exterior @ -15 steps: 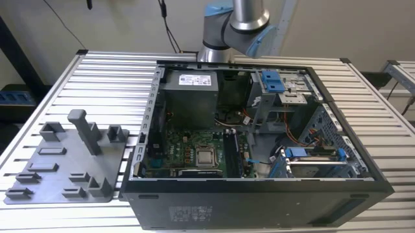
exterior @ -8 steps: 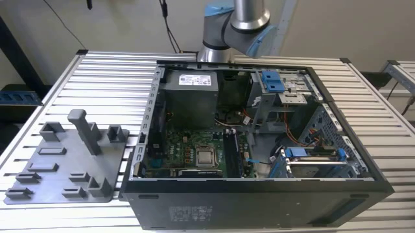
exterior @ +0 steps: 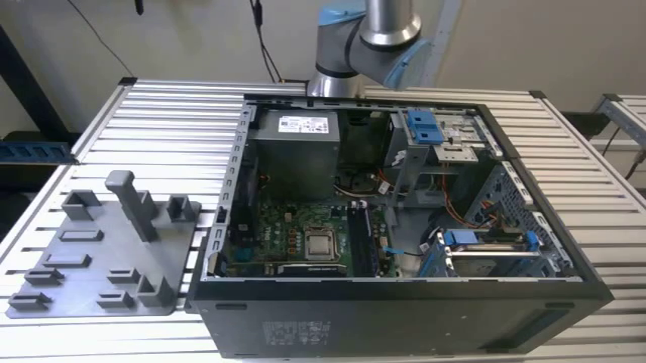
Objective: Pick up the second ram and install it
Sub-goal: 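Pick up the second ram and move it above second insertion slot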
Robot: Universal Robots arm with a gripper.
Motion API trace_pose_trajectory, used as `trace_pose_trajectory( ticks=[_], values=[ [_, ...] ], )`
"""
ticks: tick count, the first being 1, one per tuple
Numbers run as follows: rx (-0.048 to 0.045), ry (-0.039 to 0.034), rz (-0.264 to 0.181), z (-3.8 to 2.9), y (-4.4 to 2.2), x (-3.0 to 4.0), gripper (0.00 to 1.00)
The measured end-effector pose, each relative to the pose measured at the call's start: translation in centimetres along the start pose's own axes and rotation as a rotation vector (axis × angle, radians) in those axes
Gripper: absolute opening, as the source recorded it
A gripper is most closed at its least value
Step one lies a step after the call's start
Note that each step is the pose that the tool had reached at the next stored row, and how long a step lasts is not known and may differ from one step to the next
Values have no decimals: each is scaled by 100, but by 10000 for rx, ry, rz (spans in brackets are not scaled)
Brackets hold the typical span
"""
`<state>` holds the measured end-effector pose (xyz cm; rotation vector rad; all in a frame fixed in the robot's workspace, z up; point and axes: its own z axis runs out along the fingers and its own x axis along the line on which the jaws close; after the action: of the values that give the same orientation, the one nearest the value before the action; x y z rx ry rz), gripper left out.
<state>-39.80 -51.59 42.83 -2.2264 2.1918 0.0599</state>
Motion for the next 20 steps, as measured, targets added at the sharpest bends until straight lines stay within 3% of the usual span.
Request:
trace_pose_trajectory(
  ticks=[20],
  values=[
    [0,0,0,-5,-329,5,14]
  ],
)
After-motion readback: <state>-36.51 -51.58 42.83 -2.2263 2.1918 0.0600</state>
